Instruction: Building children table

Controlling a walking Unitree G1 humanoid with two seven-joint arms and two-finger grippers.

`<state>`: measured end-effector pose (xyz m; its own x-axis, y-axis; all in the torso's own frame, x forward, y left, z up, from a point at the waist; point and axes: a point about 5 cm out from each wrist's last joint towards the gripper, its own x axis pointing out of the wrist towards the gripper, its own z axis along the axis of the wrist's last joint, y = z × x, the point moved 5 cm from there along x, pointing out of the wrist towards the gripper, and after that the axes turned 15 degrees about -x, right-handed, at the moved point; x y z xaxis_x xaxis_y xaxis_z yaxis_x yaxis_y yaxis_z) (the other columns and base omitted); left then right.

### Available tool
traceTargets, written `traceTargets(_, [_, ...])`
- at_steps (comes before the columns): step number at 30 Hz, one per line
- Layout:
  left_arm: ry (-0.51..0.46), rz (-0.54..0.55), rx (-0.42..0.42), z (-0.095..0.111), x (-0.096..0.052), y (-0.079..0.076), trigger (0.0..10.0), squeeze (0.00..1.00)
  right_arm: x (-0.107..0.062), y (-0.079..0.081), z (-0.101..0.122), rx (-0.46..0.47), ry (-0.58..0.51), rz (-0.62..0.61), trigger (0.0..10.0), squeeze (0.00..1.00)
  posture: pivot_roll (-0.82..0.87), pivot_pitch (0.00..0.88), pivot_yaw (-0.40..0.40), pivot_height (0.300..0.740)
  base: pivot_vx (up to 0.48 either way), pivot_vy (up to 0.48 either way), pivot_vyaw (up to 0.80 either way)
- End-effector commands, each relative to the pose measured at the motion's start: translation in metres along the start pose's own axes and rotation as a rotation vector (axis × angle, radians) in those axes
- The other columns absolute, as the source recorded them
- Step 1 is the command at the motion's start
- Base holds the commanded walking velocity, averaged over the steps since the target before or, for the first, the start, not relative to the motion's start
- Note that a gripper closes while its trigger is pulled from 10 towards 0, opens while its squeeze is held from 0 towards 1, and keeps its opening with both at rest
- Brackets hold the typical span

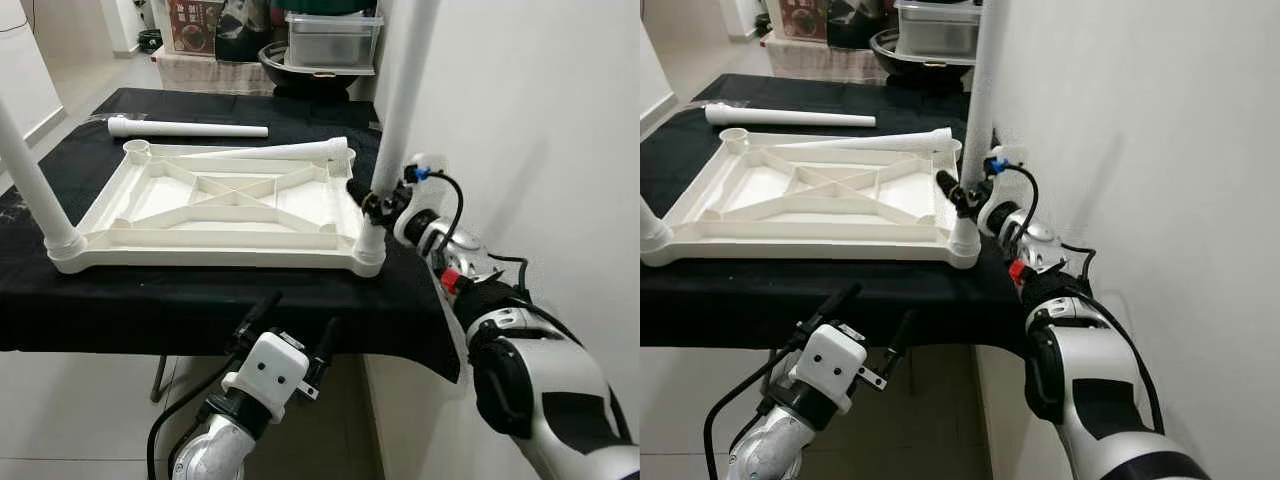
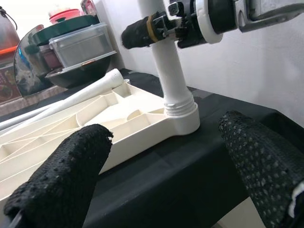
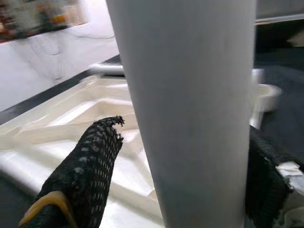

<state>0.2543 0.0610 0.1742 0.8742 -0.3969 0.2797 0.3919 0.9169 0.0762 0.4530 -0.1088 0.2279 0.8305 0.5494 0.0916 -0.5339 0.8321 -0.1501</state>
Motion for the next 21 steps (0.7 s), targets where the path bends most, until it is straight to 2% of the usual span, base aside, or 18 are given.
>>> traceTargets(1, [0.022,0.001,0.002,-0.005,-0.002,0.000,10.0,0.00,0.000,0.031,-0.010,-0.012,0.028,0.229,10.0,0.00,0.10,0.086,-0.102,0.740,0.000,0.000,0.00])
traceTargets(2, [0.022,0.001,0.003,-0.005,-0.002,-0.001,10.0,0.00,-0.001,0.041,-0.012,-0.015,0.033,0.309,10.0,0.00,0.10,0.085,-0.102,0.740,0.000,0.000,0.00])
traceTargets(5, [0.022,0.001,0.004,-0.005,-0.002,-0.001,10.0,0.00,-0.002,0.046,-0.012,-0.013,0.036,0.354,10.0,0.00,0.10,0.085,-0.102,0.740,0.000,0.000,0.00])
traceTargets(8, [0.022,-0.001,0.005,-0.005,-0.002,-0.001,10.0,0.00,-0.003,0.059,-0.012,-0.027,0.029,0.448,10.0,0.00,0.10,0.082,-0.104,0.740,0.000,0.000,0.00])
traceTargets(9, [0.022,-0.002,0.005,-0.005,-0.002,-0.001,10.0,0.00,-0.001,0.062,-0.014,-0.043,0.045,0.450,0.6,0.00,0.10,0.081,-0.104,0.740,0.000,0.000,0.00])
traceTargets(10, [0.024,-0.002,0.004,-0.006,-0.002,-0.001,10.0,0.00,0.001,0.061,-0.017,-0.067,0.070,0.416,0.0,0.00,0.10,0.080,-0.104,0.740,0.000,0.000,0.00])
traceTargets(13, [0.024,0.000,0.005,-0.006,-0.002,-0.001,10.0,0.00,0.003,0.058,-0.018,-0.092,0.081,0.376,0.0,0.00,0.10,0.076,-0.103,0.740,0.000,0.000,0.00])
traceTargets(15, [0.028,-0.002,0.005,-0.007,-0.003,-0.001,10.0,0.00,0.011,0.034,-0.018,-0.141,0.120,0.139,0.0,0.00,0.10,0.072,-0.101,0.740,0.000,0.000,0.00])
traceTargets(16, [0.028,-0.002,0.005,-0.007,-0.003,-0.001,10.0,0.00,0.011,0.034,-0.018,-0.141,0.120,0.139,0.0,0.00,0.10,0.072,-0.101,0.740,0.000,0.000,0.00])
traceTargets(17, [0.028,-0.003,0.005,-0.007,-0.003,-0.002,10.0,0.00,0.011,0.023,-0.017,-0.152,0.135,0.041,0.0,0.00,0.10,0.069,-0.102,0.740,0.000,0.000,0.00])
traceTargets(18, [0.028,-0.003,0.005,-0.007,-0.003,-0.002,10.0,0.00,0.011,0.023,-0.017,-0.152,0.135,0.041,0.0,0.00,0.10,0.069,-0.102,0.740,0.000,0.000,0.00])
traceTargets(20, [0.031,-0.006,0.004,-0.008,-0.003,-0.002,10.0,0.00,0.007,-0.002,-0.019,-0.148,0.183,-0.156,0.0,0.00,0.09,0.067,-0.099,0.740,0.000,0.000,0.00])
traceTargets(21, [0.031,-0.006,0.004,-0.008,-0.003,-0.002,10.0,0.00,0.007,-0.002,-0.019,-0.148,0.183,-0.156,0.0,0.00,0.09,0.067,-0.099,0.740,0.000,0.000,0.00])
